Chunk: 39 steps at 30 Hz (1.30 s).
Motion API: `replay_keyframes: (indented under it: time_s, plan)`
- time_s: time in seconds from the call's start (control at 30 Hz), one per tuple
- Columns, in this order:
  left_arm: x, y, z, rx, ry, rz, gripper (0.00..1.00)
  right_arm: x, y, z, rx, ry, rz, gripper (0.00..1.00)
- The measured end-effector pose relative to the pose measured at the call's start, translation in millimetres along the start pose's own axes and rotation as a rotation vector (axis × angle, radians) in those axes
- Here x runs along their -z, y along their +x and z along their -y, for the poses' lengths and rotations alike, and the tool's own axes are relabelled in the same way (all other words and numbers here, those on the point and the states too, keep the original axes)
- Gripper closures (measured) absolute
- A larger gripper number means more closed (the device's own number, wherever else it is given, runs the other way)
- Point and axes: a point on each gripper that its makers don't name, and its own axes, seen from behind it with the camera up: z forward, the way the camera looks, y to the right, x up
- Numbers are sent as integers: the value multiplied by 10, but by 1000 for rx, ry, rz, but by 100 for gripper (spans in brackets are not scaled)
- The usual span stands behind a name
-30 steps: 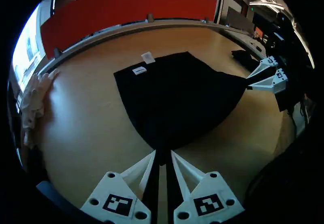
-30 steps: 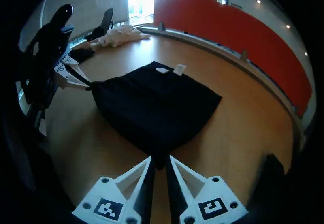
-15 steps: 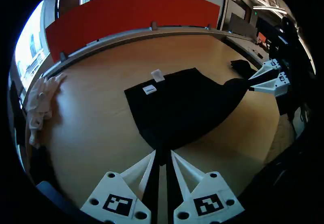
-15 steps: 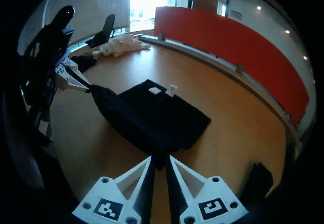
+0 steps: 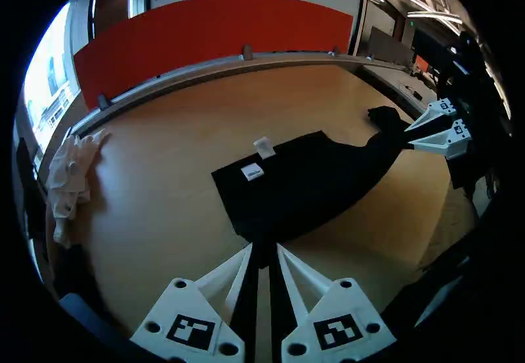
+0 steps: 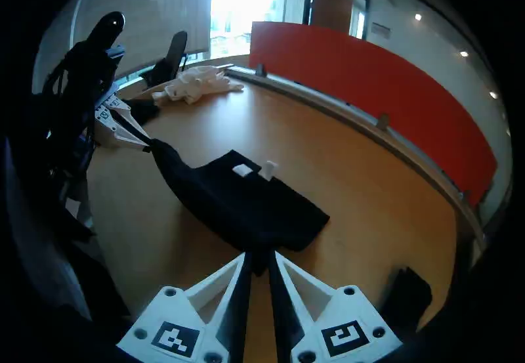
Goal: Fold towel
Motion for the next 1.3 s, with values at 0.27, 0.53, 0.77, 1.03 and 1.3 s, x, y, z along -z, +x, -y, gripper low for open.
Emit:
replay_keyframes:
  time_s: [0.27, 0.53, 0.77, 1.03, 1.3]
  plan:
    - [133, 84, -41, 0, -6, -8, 90, 90, 49, -2, 11, -4, 2, 83]
    - [235, 102, -91, 2, -16, -10, 90, 198, 102, -1, 9, 3, 1, 83]
    - [313, 147, -119, 11, -23, -18, 90, 280, 141, 6, 14, 4, -2, 83]
    - [314, 132, -124, 13, -25, -14, 90, 285, 130, 13, 10, 9, 0, 83]
    - [228, 108, -129, 16, -28, -1, 90, 230, 100, -24, 22, 12, 17, 83]
